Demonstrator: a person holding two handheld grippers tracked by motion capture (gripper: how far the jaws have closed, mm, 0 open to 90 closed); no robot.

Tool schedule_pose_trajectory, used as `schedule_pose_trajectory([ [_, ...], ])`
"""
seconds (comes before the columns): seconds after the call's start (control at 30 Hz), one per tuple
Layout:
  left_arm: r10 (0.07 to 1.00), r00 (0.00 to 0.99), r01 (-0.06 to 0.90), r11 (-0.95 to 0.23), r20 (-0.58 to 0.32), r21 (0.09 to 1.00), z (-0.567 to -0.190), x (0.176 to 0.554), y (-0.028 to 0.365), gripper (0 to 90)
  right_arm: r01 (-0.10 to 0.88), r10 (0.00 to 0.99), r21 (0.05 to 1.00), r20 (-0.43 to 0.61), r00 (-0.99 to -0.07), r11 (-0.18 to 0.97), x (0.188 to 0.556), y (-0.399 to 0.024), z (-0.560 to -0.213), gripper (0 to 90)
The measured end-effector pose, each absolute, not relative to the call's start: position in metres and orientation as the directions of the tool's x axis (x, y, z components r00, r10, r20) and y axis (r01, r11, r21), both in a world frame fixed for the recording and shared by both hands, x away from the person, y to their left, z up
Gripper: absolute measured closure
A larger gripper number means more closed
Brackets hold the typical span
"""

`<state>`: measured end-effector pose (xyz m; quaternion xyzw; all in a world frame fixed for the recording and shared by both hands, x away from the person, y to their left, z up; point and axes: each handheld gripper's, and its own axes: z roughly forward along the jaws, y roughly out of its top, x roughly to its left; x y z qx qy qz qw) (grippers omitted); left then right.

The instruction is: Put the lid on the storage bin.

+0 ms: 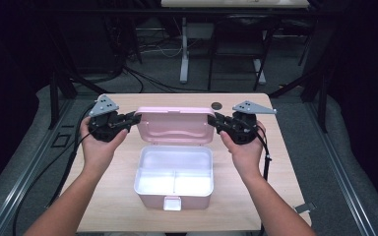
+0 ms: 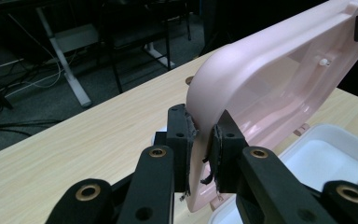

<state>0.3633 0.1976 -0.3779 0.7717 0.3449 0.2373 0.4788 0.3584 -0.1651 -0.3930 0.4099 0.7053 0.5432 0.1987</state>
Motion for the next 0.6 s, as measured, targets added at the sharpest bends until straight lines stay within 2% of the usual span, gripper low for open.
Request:
schedule_pose_trajectory([
  [0.23,0.748,0.662,0.301,-0.325,0.048,0.897,-0.378,0.354,0.2,79.2,0.312,0.8,0.943,0.101,-0.591,0.112,0.343,-0.162,-0.394,73.5],
  [0.6,0.742,0.668,0.309,-0.346,0.057,0.886,-0.378,0.343,0.2,78.1,0.319,0.788,0.941,0.111,-0.606,0.113,0.329,-0.166,-0.396,73.6],
])
